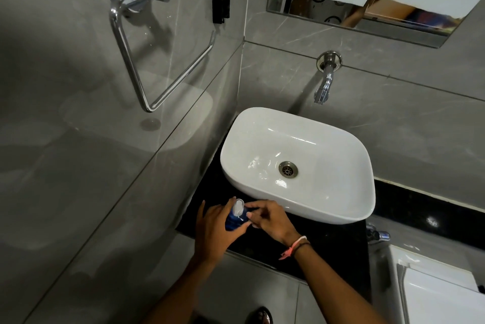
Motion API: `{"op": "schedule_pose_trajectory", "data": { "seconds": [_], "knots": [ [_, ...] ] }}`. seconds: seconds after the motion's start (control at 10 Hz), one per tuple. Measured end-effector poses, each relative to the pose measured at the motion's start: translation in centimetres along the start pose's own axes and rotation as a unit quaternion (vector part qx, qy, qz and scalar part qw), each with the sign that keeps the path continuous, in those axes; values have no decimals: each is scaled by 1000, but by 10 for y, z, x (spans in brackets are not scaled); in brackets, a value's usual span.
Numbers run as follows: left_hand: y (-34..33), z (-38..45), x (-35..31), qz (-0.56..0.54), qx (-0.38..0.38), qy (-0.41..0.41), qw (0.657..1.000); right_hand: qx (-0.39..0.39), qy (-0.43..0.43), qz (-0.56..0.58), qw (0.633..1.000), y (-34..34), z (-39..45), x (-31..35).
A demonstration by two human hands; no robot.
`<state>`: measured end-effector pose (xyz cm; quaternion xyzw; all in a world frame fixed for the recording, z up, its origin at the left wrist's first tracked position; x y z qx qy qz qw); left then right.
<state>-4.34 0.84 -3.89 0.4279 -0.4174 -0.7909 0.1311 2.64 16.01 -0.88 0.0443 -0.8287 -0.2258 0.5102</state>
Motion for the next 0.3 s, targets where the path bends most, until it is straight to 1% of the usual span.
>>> {"op": "schedule_pose_trajectory", "data": {
  "seconds": [0.1,0.2,0.3],
  "knots": [
    [17,9,27,1,18,17,1000,6,23,-6,1000,-24,20,14],
    [28,13,36,13,16,19,1000,9,44,-23,999,-36,24,23],
    [37,11,35,9,-1,-4,1000,-64,88,-87,990,-29,18,32]
  ]
}}
Point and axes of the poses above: each hand's wrist, its own z-axis towards the middle knuckle, its own y-axis out of the back of the hand, x = y × z, the point moved 5 cm from there along z, towards the middle knuckle, and after that the axes turned 1 degree about -y, right-handed, at the moved point
